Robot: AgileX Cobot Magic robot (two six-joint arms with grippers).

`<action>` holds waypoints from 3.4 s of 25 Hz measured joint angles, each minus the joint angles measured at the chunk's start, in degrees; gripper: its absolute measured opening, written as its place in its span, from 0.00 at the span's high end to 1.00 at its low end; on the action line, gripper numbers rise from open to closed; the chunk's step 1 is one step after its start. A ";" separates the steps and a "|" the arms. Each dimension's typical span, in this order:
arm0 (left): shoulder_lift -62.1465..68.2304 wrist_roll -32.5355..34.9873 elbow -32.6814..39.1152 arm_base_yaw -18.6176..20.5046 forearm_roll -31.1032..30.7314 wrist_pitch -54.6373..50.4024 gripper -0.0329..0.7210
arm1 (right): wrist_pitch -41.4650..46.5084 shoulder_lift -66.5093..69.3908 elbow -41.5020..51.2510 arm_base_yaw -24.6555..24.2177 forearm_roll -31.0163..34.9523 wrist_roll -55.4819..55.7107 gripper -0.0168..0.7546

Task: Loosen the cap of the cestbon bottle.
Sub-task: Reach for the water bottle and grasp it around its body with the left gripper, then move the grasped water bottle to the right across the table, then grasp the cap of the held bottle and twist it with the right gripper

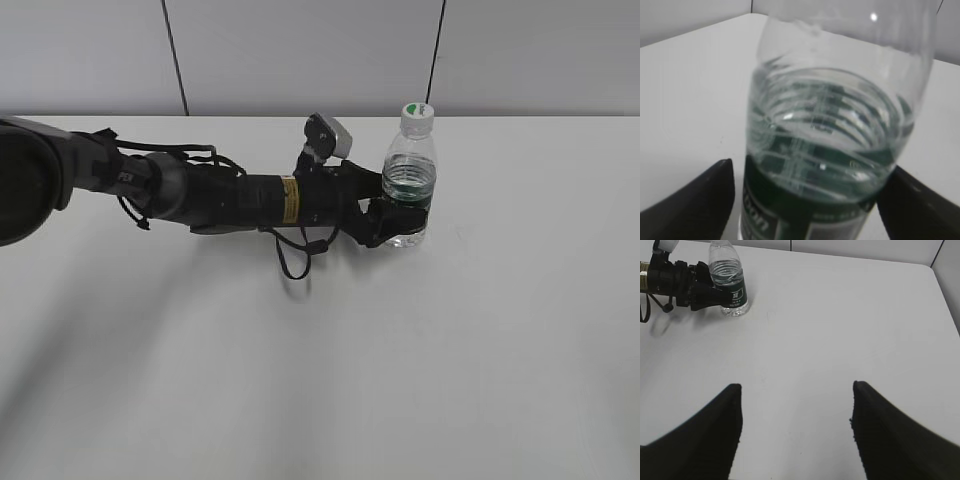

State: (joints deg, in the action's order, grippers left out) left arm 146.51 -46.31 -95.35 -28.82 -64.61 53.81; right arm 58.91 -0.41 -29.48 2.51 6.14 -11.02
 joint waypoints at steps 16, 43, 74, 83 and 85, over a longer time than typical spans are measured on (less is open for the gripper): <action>2.49 -1.47 -2.61 -1.11 2.03 -0.31 0.05 | -0.05 0.00 0.00 0.00 0.00 0.00 0.30; 2.72 -1.39 -2.61 -1.11 -3.78 4.81 0.28 | 0.00 0.00 0.00 0.00 0.00 0.00 0.30; 2.37 -2.03 -2.79 -5.79 -22.17 15.60 0.28 | -0.05 0.00 0.00 0.00 0.00 0.02 0.30; 2.31 -2.03 -2.85 -5.96 -22.77 15.90 0.28 | 0.00 0.00 0.00 0.00 0.65 0.30 0.30; 2.31 -2.03 -2.85 -5.96 -22.77 15.95 0.28 | 0.00 1.60 0.00 0.00 2.33 0.42 0.30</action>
State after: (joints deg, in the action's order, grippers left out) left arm 148.83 -48.34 -98.20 -34.79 -87.38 69.76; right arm 58.91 1.19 -29.48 2.51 8.47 -10.59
